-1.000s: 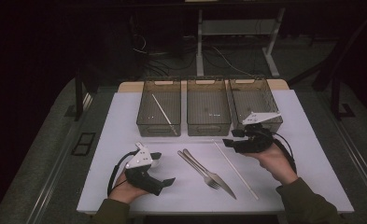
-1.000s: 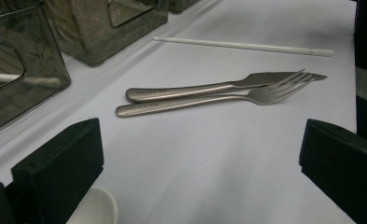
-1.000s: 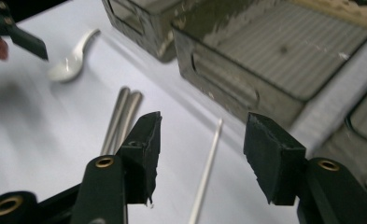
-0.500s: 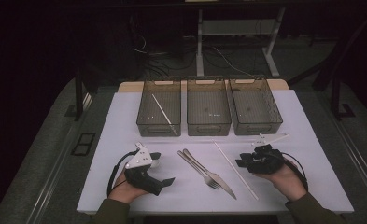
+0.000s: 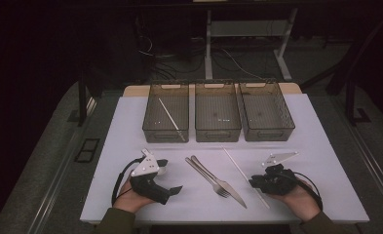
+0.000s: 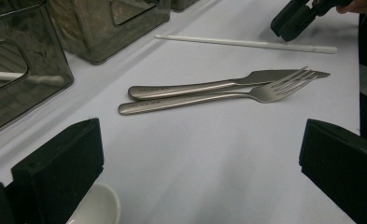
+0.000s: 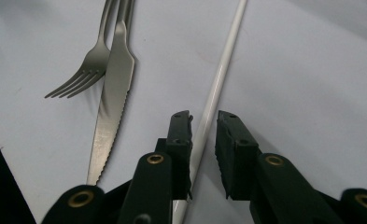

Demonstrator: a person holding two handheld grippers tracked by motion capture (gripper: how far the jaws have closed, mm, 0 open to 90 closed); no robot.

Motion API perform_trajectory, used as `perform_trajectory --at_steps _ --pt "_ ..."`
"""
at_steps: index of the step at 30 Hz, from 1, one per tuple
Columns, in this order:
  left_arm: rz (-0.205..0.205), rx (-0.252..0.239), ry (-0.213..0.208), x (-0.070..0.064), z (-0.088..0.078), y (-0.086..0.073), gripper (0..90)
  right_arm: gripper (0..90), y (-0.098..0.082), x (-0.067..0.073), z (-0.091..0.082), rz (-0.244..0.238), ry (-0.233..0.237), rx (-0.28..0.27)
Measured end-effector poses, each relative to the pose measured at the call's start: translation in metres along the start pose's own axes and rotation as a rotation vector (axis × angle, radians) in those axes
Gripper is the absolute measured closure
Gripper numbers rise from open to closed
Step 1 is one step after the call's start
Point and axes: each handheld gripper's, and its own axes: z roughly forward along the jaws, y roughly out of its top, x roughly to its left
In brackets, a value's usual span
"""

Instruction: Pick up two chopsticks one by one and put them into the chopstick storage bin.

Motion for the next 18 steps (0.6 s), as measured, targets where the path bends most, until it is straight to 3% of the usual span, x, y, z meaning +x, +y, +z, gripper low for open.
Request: perform_trajectory --at_steps 7,18 --pt "0.002 0.003 -0.001 0.000 0.000 0.000 0.0 77.1 0.000 0.001 0.004 0.006 0.008 0.014" --pt "0.002 0.004 -0.002 0.000 0.001 0.000 0.0 79.9 -0.001 0.006 0.010 -0.047 -0.036 0.044"
